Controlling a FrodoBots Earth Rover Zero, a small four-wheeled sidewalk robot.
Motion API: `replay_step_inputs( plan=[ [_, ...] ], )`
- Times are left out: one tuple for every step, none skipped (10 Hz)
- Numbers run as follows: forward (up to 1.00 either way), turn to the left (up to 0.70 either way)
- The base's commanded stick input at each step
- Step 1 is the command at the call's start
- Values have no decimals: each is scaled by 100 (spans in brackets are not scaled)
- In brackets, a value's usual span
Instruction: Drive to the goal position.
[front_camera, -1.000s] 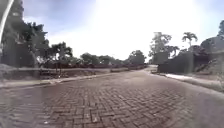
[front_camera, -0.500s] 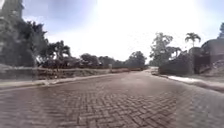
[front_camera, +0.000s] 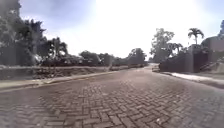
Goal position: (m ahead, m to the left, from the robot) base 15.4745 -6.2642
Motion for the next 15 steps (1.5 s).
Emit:
replay_step_inputs(
  plan=[
    [100,0],
    [100,0],
    [100,0],
    [100,0],
    [100,0],
    [100,0],
    [100,0],
    [100,0],
    [100,0],
    [100,0],
    [100,0],
    [100,0],
    [100,0],
    [100,0],
    [100,0]
  ],
)
